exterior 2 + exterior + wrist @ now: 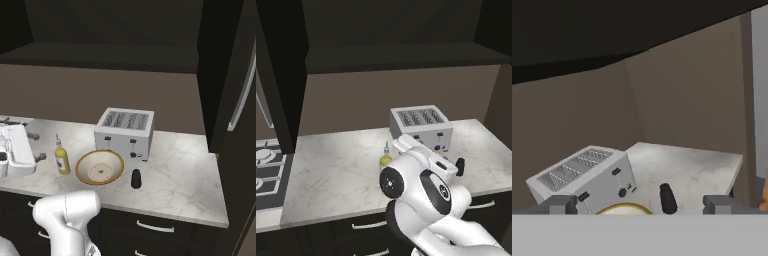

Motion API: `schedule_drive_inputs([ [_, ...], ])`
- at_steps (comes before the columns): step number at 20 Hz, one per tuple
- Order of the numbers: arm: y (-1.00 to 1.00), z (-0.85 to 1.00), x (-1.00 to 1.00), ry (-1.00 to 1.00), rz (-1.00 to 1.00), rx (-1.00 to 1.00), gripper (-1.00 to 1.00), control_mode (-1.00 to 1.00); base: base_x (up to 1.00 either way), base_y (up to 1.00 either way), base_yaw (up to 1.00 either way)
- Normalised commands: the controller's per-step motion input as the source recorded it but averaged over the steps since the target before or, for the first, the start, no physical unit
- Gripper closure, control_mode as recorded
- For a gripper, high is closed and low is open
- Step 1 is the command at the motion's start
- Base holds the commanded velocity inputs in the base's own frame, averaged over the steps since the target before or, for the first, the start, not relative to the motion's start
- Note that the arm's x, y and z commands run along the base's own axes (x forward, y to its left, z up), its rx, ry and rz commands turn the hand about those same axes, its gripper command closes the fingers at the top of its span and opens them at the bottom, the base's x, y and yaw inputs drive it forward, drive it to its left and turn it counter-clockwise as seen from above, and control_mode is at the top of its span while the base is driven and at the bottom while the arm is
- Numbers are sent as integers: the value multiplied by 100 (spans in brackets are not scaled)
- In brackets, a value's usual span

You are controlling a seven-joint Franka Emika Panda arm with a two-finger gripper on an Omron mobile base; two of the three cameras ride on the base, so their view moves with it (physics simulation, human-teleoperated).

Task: Retrieve the bottle and the shaker from the cabinet and place them next to the mixing bowl on the counter. Then add garlic from the fridge to the mixing bowl.

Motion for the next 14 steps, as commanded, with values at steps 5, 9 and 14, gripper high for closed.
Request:
schedule_drive_inputs([
  [5, -73, 31, -7, 36, 10, 1, -100, -100, 0, 0, 0],
  [9, -46, -6, -18, 41, 26, 0, -100, -100, 0, 0, 0],
  [14, -25, -13, -32, 24, 44, 2, -100, -100, 0, 0, 0],
])
